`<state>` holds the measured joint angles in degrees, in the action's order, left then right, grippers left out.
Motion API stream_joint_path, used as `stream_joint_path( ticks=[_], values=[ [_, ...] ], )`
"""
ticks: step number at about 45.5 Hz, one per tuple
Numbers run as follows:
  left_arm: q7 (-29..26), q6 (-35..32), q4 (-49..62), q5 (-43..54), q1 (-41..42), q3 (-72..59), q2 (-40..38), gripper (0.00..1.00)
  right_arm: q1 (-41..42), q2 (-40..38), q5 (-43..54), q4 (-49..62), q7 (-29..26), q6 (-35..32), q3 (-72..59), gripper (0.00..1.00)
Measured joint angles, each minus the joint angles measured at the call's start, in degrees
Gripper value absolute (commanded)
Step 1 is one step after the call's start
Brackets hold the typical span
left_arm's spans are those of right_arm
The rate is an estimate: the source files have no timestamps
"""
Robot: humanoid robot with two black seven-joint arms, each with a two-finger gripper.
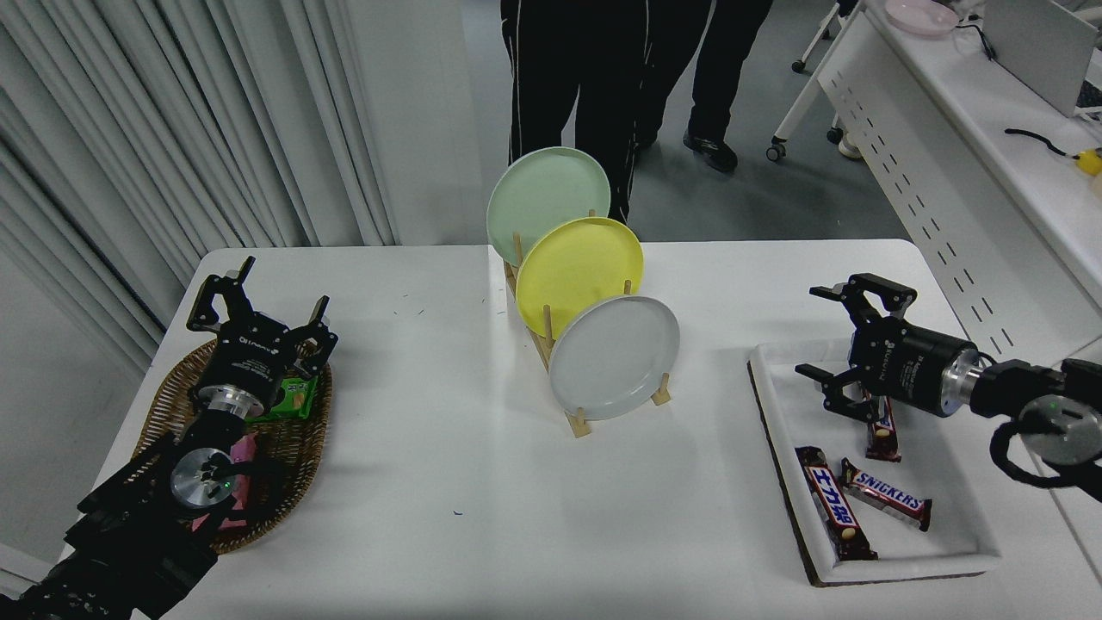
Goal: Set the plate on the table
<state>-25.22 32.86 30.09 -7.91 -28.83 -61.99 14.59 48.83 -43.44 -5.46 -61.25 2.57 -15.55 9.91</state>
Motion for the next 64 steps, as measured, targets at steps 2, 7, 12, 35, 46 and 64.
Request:
stream_joint_path(
  ticks=[2,7,12,35,46,64],
  values=[
    [0.0,0.0,0.0,0.0,0.0,0.0,0.0,1.00,0.6,-0.2,-0.3,-1.2,-0.3,1.2,-0.4,1.00],
    [0.0,0.0,0.0,0.0,0.0,0.0,0.0,1.00,2.6,-0.7,-1.8,-5.0,-2.3,4.6,-1.4,1.00],
    [0.0,0.0,0.0,0.0,0.0,0.0,0.0,1.00,4.9,-0.9,-3.0,-8.1,-4.9,7.5,-1.6,1.00],
    [0.0,0.0,0.0,0.0,0.0,0.0,0.0,1.00,10.5,5.6,-3.5,-12.0,-18.8,21.5,2.1,1.00],
    [0.0,0.0,0.0,0.0,0.0,0.0,0.0,1.00,11.4,10.4,-0.8,-10.4,-20.6,24.0,3.4,1.00],
    [0.0,0.0,0.0,0.0,0.0,0.0,0.0,1.00,14.3,20.1,0.5,0.2,-21.5,26.0,3.9,1.00]
  ],
)
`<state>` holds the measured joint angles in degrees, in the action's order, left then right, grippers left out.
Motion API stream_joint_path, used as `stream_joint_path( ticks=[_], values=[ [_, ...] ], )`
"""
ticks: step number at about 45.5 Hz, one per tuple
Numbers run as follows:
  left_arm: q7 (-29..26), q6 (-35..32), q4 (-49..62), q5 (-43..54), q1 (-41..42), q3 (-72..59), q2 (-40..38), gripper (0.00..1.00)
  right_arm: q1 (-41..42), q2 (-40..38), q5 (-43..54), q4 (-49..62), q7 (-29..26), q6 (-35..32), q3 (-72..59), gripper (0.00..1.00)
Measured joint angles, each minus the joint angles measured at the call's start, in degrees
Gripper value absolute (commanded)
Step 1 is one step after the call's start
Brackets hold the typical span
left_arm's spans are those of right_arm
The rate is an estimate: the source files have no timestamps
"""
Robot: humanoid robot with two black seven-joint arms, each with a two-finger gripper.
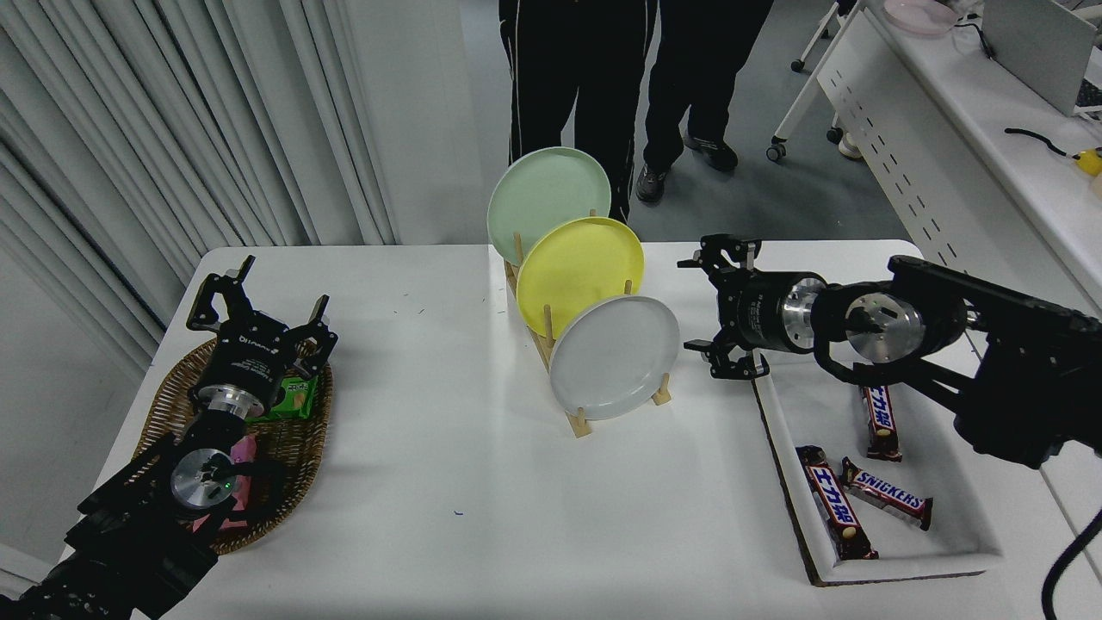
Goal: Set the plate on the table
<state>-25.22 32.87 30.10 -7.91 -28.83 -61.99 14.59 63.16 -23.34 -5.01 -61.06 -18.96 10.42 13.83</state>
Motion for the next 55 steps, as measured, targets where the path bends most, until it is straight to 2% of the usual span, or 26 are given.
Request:
stream_joint_path(
  ticks=[9,12,43,51,55],
  values=[
    [0.0,0.0,0.0,0.0,0.0,0.0,0.0,1.00,1.0,4.2,-0.5,4.7,-0.1,0.3,0.6,0.97],
    [0.0,0.0,0.0,0.0,0.0,0.0,0.0,1.00,1.2,5.1,-0.7,5.5,-0.2,0.4,0.7,0.91],
    [0.0,0.0,0.0,0.0,0.0,0.0,0.0,1.00,2.3,9.8,-2.8,9.2,-0.4,-0.3,-0.8,0.90],
    [0.0,0.0,0.0,0.0,0.0,0.0,0.0,1.00,2.3,10.7,-2.8,11.1,-0.4,-0.4,-1.5,0.74],
    [0.0,0.0,0.0,0.0,0.0,0.0,0.0,1.00,2.3,11.0,-2.9,11.7,-0.4,-1.1,-1.8,0.72]
  ],
)
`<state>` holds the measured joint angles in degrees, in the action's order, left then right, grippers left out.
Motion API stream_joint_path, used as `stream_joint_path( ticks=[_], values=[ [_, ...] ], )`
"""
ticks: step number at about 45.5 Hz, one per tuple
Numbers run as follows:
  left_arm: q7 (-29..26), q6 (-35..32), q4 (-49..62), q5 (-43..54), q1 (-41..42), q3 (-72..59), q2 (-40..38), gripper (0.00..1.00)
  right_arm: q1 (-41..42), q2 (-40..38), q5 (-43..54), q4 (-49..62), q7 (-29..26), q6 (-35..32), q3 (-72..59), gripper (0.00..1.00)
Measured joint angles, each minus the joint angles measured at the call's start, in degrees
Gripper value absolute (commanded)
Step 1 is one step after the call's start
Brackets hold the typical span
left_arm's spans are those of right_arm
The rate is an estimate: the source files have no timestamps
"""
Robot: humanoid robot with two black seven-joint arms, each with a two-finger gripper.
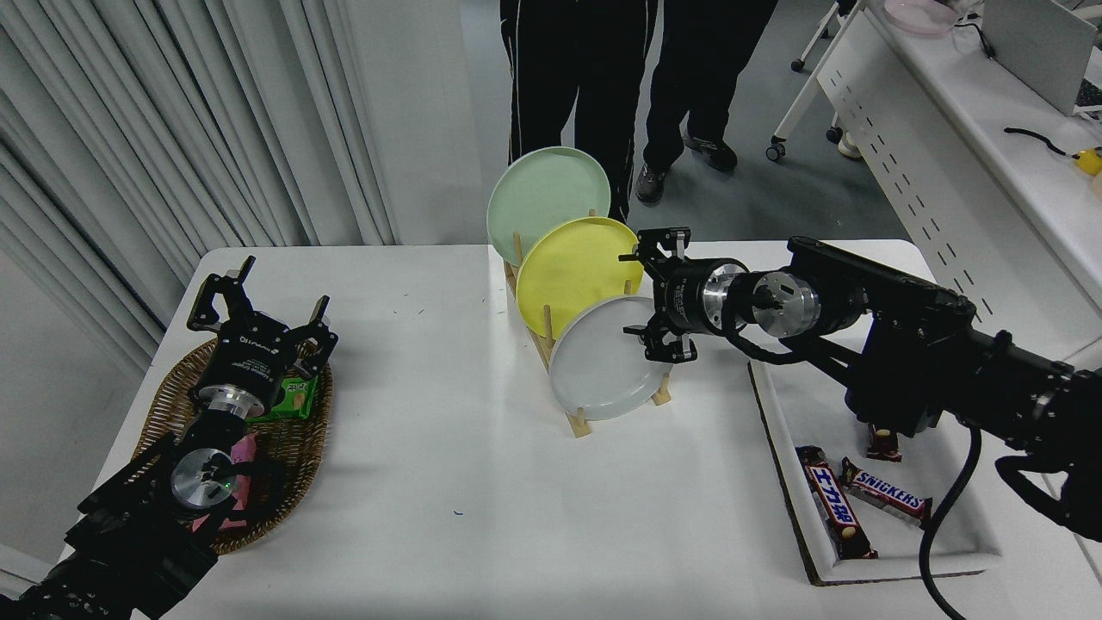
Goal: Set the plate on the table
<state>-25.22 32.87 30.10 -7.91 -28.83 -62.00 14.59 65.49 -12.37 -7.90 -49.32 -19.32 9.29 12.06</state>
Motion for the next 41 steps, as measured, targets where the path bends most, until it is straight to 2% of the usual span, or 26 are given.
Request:
stream_joint_path(
  ticks=[7,13,27,37,41],
  values=[
    [0.0,0.0,0.0,0.0,0.0,0.0,0.0,1.00,0.0,0.3,-0.2,0.6,0.0,-1.5,-0.1,0.72],
    [0.0,0.0,0.0,0.0,0.0,0.0,0.0,1.00,0.0,0.4,-0.3,0.8,0.0,-2.5,-0.2,0.58],
    [0.0,0.0,0.0,0.0,0.0,0.0,0.0,1.00,0.0,0.5,-0.4,1.0,0.0,-3.5,0.1,0.54],
    [0.0,0.0,0.0,0.0,0.0,0.0,0.0,1.00,0.0,0.5,-0.4,1.0,0.0,-3.7,0.2,0.40],
    [0.0,0.0,0.0,0.0,0.0,0.0,0.0,1.00,0.0,0.5,-0.4,1.0,-0.1,-3.8,0.2,0.38]
  ],
)
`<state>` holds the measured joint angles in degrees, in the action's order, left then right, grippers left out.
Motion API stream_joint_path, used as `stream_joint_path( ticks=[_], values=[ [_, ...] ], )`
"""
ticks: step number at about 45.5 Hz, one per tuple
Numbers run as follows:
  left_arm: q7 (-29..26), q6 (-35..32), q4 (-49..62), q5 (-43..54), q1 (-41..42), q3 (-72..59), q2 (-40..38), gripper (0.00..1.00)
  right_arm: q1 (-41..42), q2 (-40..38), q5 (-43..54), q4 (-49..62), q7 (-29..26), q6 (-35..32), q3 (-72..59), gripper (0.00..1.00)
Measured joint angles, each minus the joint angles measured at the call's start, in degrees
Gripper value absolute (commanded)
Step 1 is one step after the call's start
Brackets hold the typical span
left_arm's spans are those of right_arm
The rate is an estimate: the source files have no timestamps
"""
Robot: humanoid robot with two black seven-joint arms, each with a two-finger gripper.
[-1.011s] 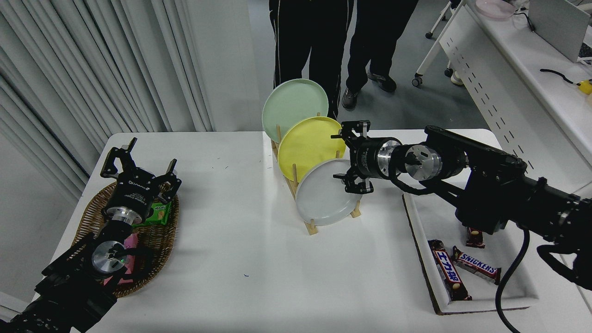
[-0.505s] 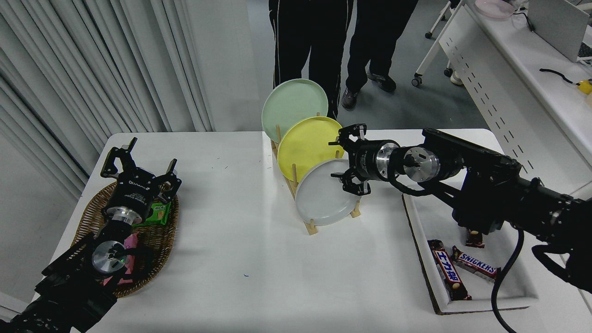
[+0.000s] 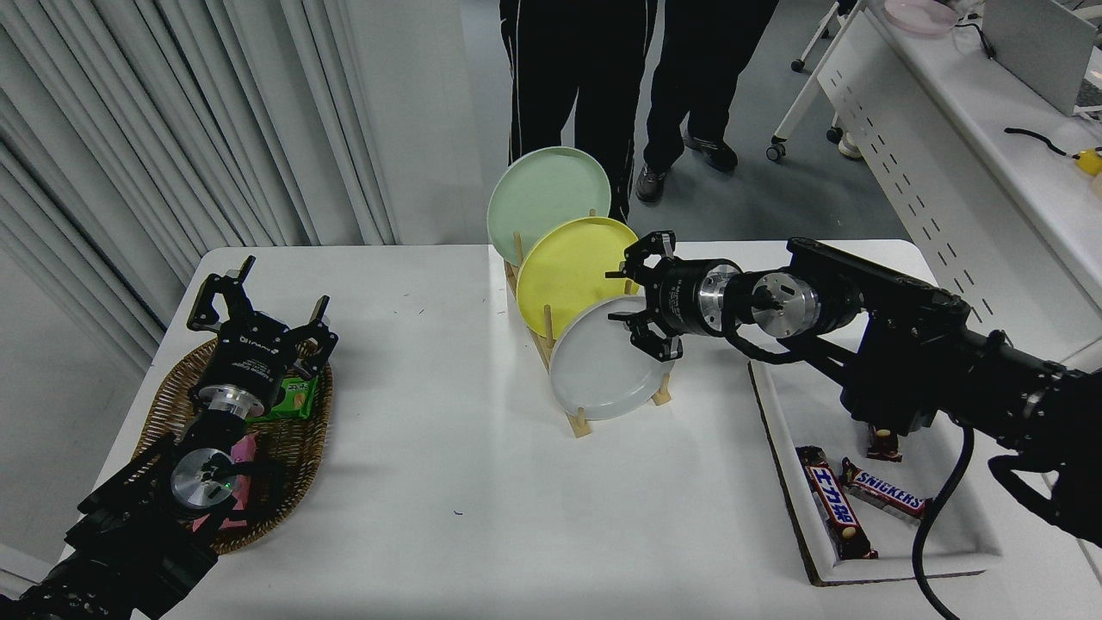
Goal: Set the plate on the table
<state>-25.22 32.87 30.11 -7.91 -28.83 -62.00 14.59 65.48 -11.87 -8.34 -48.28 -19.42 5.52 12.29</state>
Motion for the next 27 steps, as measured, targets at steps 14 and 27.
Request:
stream_joint_path(
  ticks=[14,27],
  values=[
    [0.0,0.0,0.0,0.0,0.0,0.0,0.0,1.00,0.0,-0.1,0.0,-0.3,-0.7,0.0,0.1,0.29],
    [0.0,0.0,0.0,0.0,0.0,0.0,0.0,1.00,0.1,-0.2,0.0,-0.6,-1.0,0.2,0.2,0.24]
  ],
)
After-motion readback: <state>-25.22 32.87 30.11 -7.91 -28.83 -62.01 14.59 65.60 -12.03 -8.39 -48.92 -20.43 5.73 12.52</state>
